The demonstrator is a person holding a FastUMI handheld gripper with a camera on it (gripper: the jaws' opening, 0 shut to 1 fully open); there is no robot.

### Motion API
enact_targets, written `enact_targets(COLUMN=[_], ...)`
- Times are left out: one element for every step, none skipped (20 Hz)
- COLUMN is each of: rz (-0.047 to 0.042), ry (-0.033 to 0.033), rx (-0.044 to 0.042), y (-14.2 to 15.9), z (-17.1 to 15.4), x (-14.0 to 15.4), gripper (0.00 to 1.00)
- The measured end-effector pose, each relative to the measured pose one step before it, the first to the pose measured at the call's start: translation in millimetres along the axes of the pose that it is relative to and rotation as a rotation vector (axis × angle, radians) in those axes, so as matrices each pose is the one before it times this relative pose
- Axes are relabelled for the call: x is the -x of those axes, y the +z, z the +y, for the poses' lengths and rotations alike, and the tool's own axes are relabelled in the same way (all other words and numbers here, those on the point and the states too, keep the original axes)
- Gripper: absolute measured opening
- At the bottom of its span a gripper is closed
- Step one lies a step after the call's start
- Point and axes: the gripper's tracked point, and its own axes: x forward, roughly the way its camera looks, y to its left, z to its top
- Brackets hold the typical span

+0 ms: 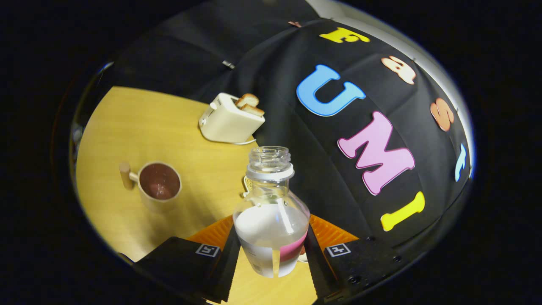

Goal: Take the bottle from table, then pour the juice into the cup, finally place the bottle on the coaster

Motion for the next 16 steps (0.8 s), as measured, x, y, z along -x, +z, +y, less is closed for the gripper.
enact_targets(rz=[-0.02269,-0.02516,-0.02383,-0.02193,-0.01419,-0.01011,-0.00748,-0.00750,-0.00590,-0.00114,-0.00277,-0.00214,-0.00438,-0.00475,0.01019,0.01369], ry=[-0.00686,0.00062,0.00451,0.00486,0.00725,0.00186,-0.00041,0.00000,-0.00504,-0.00606,-0.00435,-0.00554,-0.00795,-0.00715,-0.00807,-0.01028], rx=[-0.06329,-0.07464,-0.08224,-0.07591,-0.06351,-0.04802,-0.03709,-0.02581,-0.02095,-0.02375,-0.02565,-0.02745,-0.03406,-0.04032,-0.04281,-0.04453], y=[1.98,2.38,0.59,-1.66,-1.47,-3.85,-4.84,-5.83,-5.58,-8.35,-7.55,-6.72,-6.14,-6.56,-8.43,-10.56], z=[-3.24,-2.04,0.58,1.42,1.78,0.20,-1.14,-1.33,-2.54,-4.08,-1.86,-2.53,-2.86,-2.48,-1.16,-3.53], x=[-0.60,-1.85,-2.68,-3.53,-4.86,-7.24,-8.61,-8.60,-8.56,-5.81,-5.88,-5.82,-4.62,-4.96,-5.12,-4.96], gripper=[0.76,0.76,0.76,0.76,0.76,0.76,0.76,0.76,0.76,0.76,0.76,0.76,0.76,0.76,0.76,0.76])
